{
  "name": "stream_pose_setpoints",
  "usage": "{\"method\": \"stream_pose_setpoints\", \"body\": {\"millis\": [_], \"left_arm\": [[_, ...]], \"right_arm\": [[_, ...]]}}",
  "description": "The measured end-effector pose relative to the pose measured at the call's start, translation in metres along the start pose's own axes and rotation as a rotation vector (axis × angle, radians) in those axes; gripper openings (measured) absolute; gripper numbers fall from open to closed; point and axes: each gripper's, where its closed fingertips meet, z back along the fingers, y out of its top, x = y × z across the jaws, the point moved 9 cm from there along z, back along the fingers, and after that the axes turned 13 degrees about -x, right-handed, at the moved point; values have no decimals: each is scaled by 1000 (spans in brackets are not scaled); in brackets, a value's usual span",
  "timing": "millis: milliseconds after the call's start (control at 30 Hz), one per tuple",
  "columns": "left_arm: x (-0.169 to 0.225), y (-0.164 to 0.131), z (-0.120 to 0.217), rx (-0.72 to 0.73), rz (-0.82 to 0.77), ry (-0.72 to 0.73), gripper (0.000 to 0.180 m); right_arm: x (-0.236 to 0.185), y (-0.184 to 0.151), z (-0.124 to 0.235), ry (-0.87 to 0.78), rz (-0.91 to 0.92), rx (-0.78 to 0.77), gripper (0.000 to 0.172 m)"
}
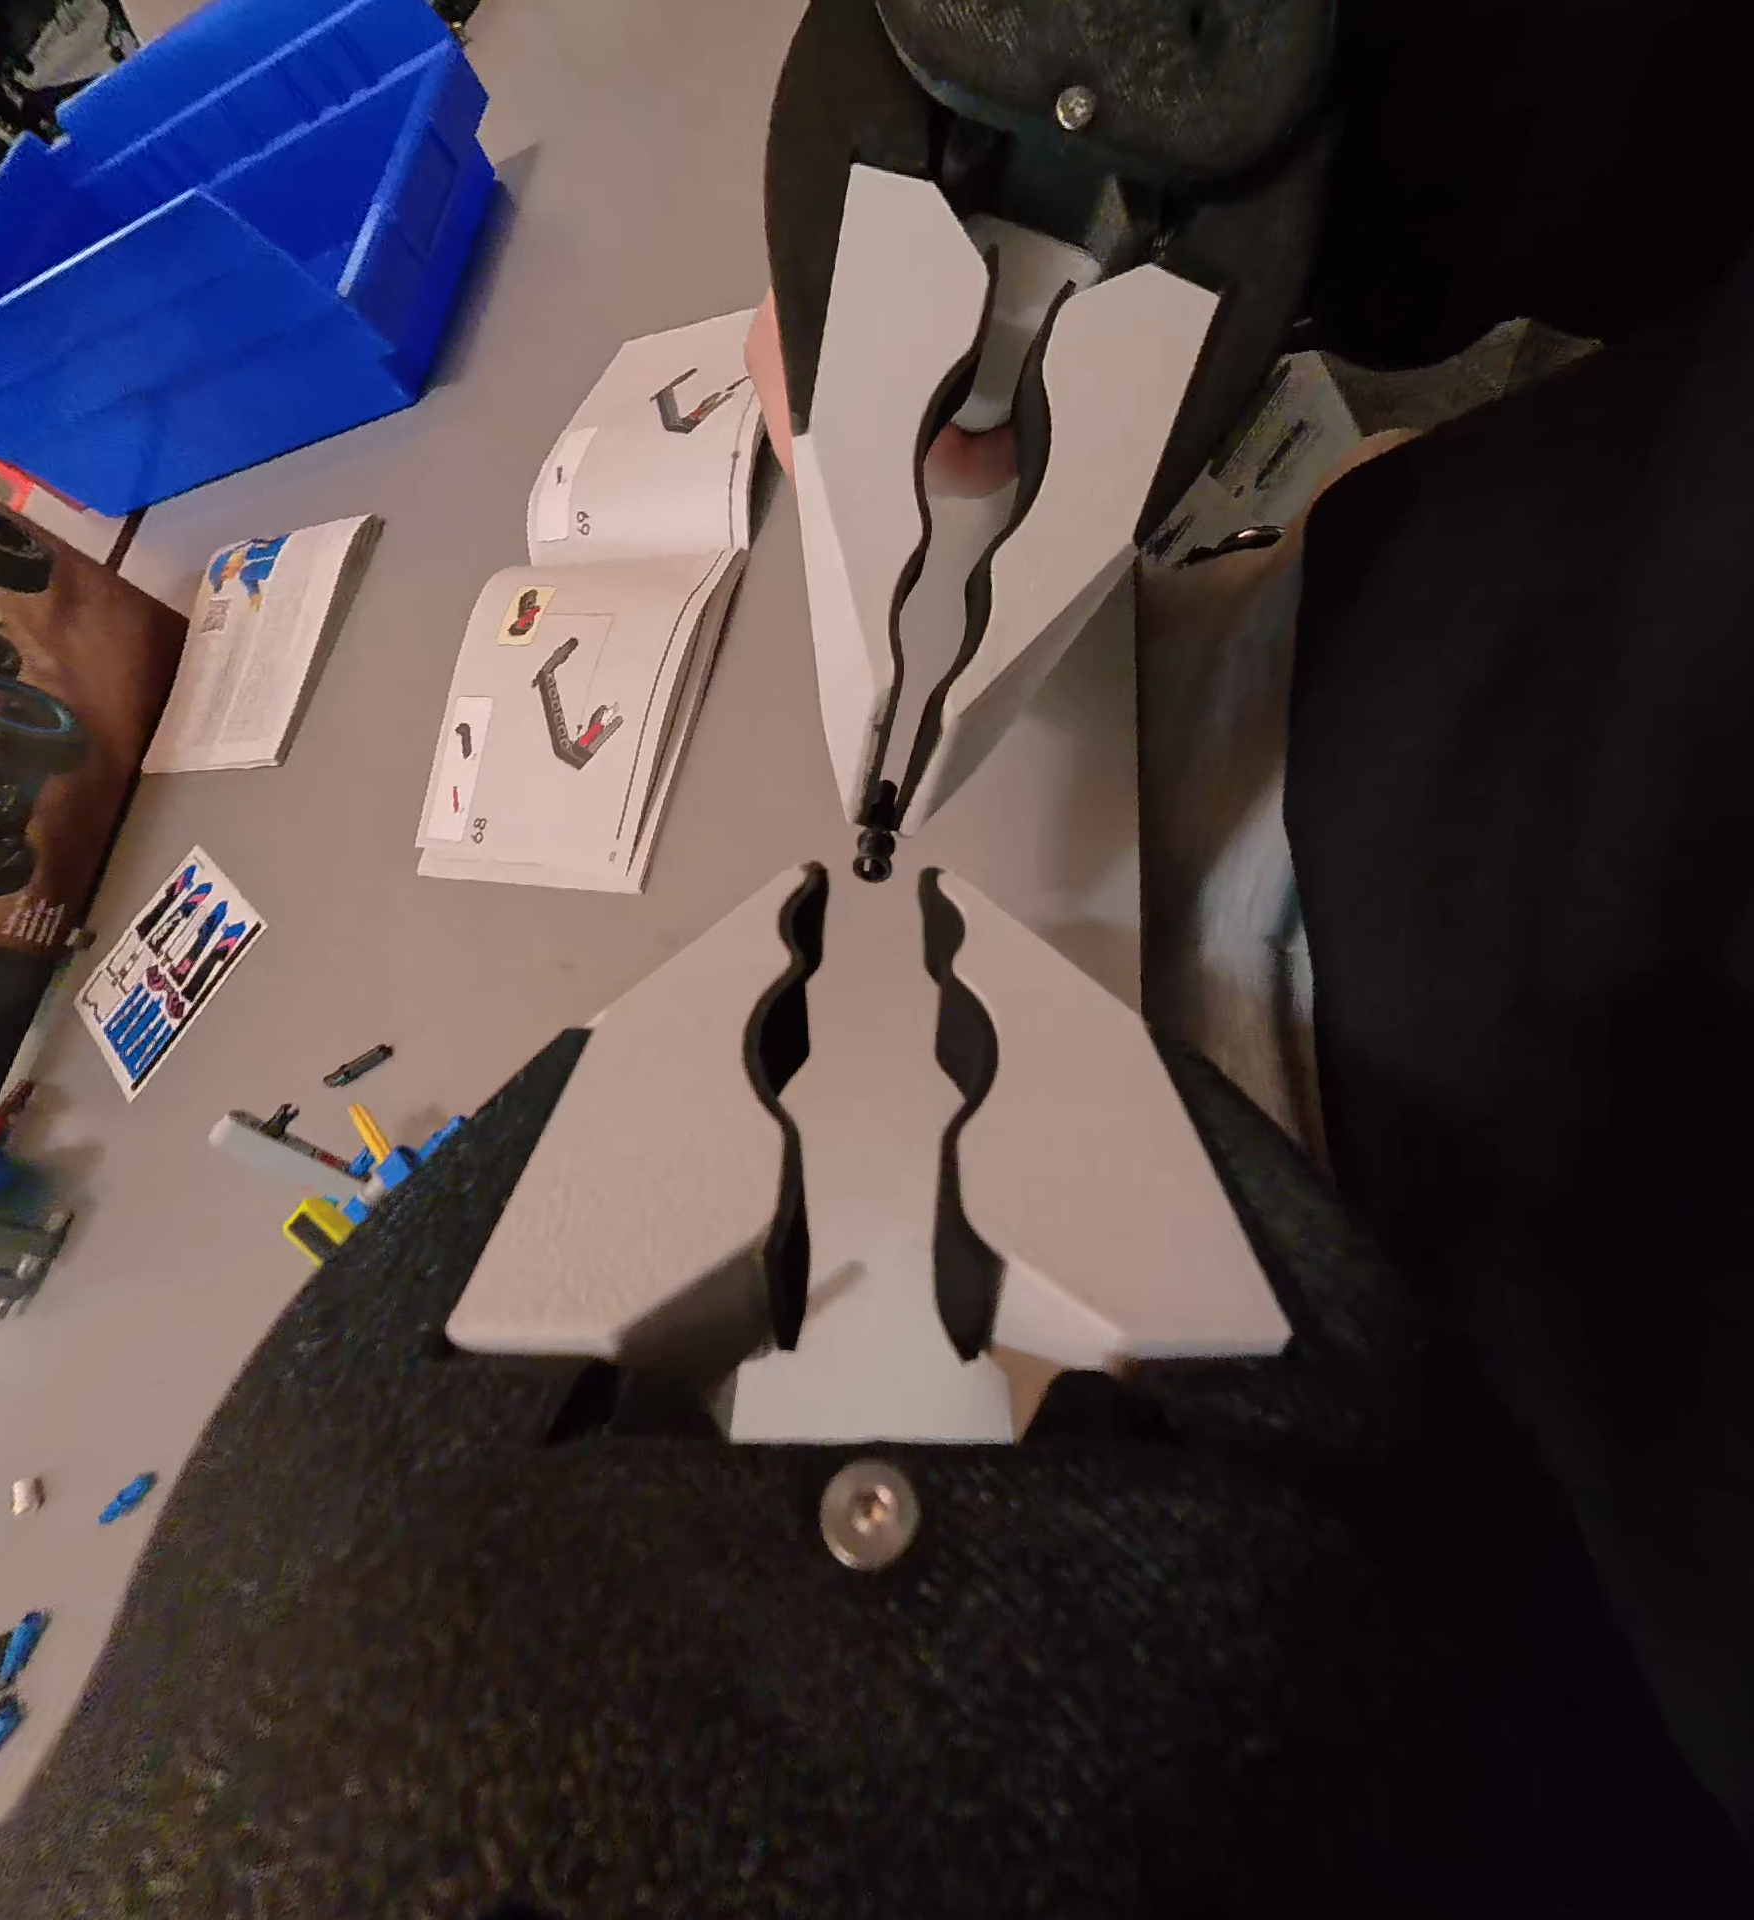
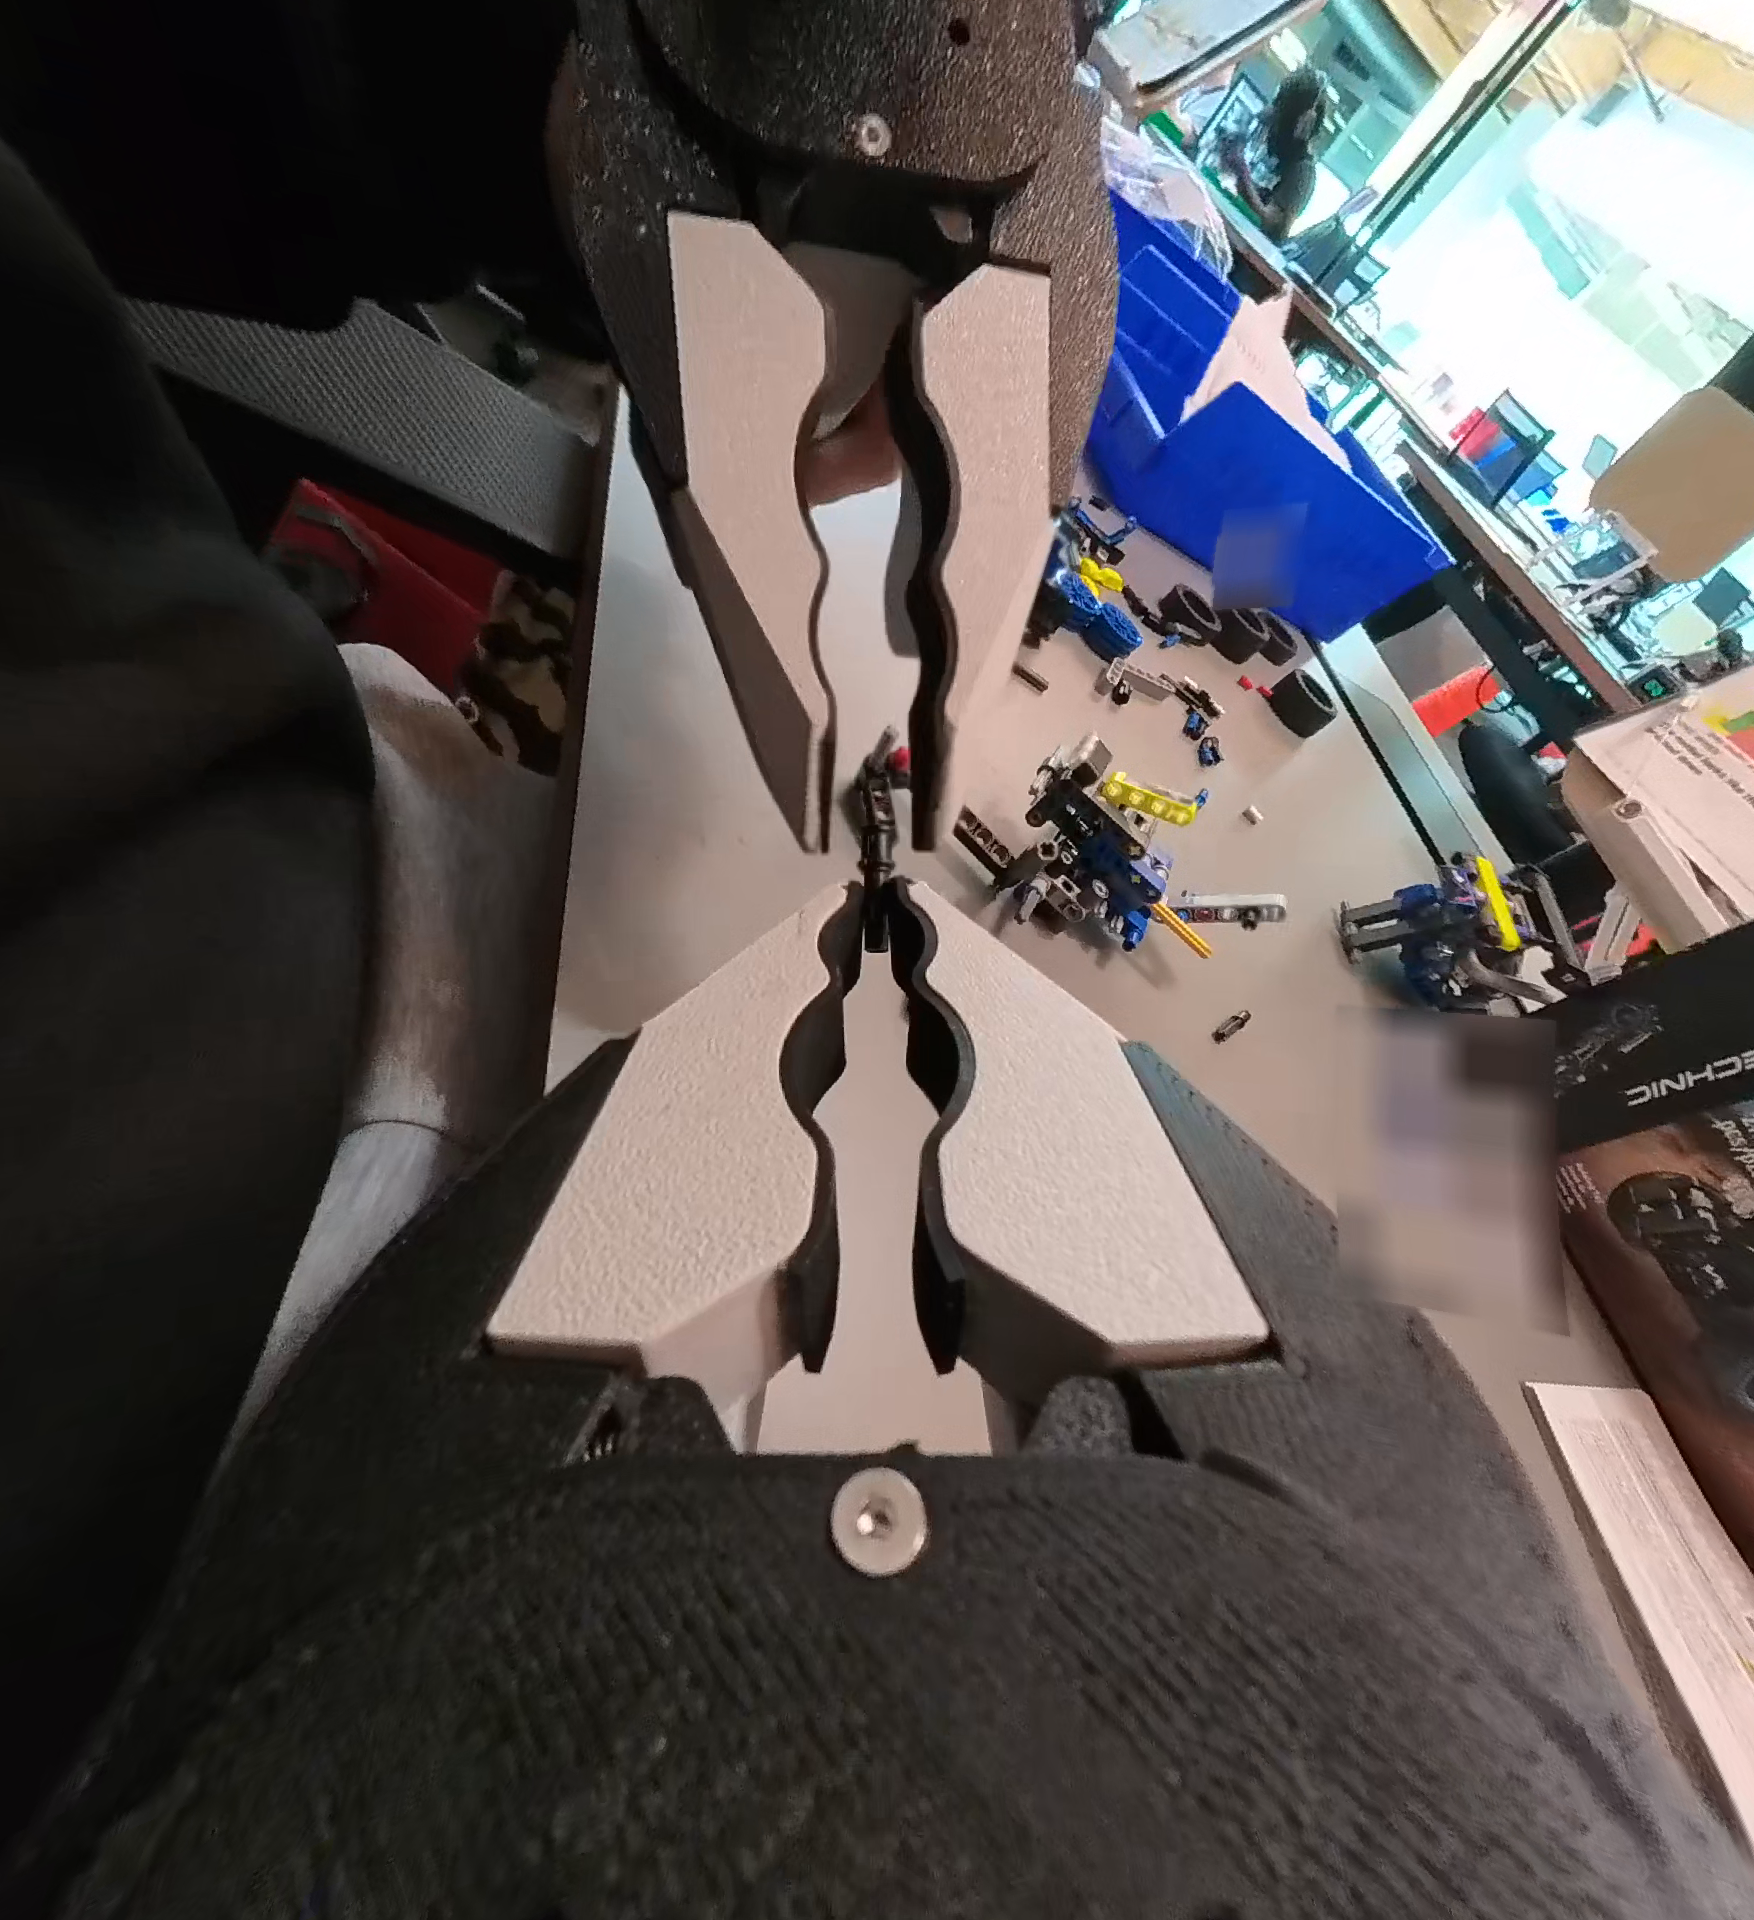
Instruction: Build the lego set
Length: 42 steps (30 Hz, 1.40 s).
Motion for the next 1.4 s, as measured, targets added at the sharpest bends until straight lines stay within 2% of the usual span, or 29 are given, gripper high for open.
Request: {"method": "stream_pose_setpoints", "body": {"millis": [33, 233, 433, 733, 1000, 1100, 1200, 1267, 1400], "left_arm": [[0, -2, 1, 0, 9, -8, 15], [5, -11, 5, -9, -6, 14, 4], [6, -25, 12, 37, 33, 24, 3], [0, -43, 23, 201, 144, -32, 3], [-2, -54, 23, 191, 164, -45, 4], [-2, -58, 23, 159, 174, -42, 4], [-9, -69, 27, 94, 197, 16, 16], [-16, -82, 30, 23, 256, 40, 25], [-23, -98, 22, -63, 423, -28, 38]], "right_arm": [[0, 1, -2, -1, 8, -4, 3], [-4, 10, -12, 17, 48, -28, 3], [-6, 13, -23, 25, 58, 11, 3], [-2, 19, -36, 18, 55, 61, 3], [-1, 21, -45, 38, 47, 47, 2], [-1, 21, -49, 47, 54, -2, 2], [4, 16, -57, 23, 62, -171, 1], [10, 18, -62, -44, 124, -268, 1], [10, 29, -74, -67, 256, -349, 1]]}}
